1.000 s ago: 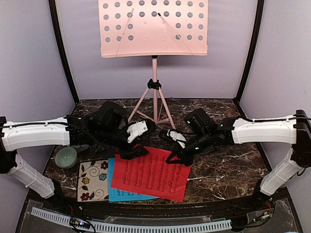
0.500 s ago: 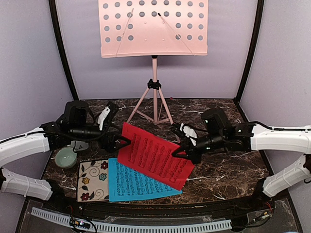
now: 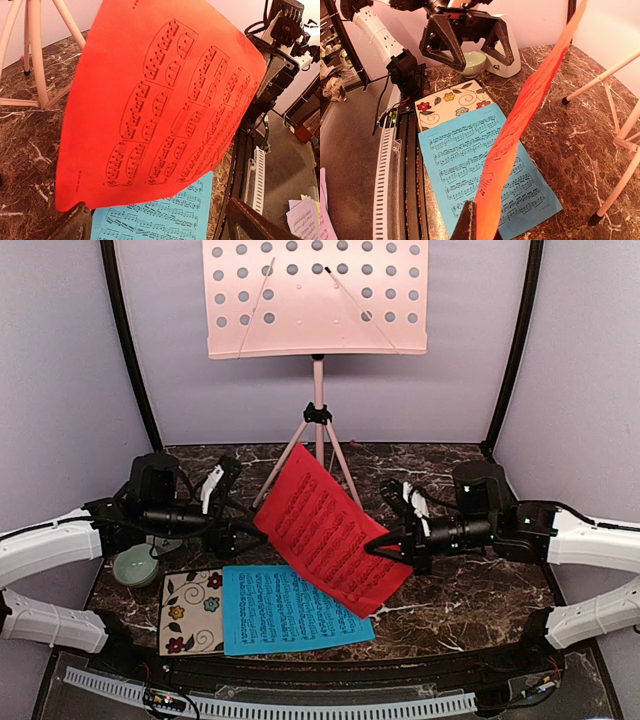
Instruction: Set up the instrument practice props
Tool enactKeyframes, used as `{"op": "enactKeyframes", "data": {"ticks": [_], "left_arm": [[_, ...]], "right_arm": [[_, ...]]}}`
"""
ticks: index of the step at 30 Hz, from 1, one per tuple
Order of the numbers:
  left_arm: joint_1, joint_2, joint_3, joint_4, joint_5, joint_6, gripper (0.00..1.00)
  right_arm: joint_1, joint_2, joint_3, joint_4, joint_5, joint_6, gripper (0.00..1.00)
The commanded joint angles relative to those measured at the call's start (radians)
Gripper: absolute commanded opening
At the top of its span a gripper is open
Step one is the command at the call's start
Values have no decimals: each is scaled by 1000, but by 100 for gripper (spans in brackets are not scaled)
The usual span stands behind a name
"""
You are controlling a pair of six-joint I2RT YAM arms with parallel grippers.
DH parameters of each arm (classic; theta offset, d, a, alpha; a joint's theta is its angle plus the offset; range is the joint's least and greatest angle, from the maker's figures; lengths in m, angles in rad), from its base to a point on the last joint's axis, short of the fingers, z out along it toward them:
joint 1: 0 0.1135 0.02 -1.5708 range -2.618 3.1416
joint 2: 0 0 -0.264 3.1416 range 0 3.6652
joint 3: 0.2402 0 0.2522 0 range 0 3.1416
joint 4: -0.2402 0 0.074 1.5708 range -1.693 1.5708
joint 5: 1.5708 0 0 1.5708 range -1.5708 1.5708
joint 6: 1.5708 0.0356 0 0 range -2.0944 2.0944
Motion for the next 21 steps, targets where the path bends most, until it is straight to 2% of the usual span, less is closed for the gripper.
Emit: {"op": "enactKeyframes", "data": {"ticks": [1,9,13,17,21], "left_arm": [[27,-61,-23,51,-4,29,97],[28,-37,-41,55,242,82,99],[28,-8,-47,56,216,96,99],[28,-10,-54,78,113,95,99],[28,16,-33,66,103,96,99]], "right_arm": [[8,-19,14,-9,-57,-28,0],[50,-57,53,-119,-24,-81,0],[64,-84,68,-139,-12,-86,0],[72,-94,81,-170,-3,-102,0],[82,-91,93,-185,-11,-117,0]]}}
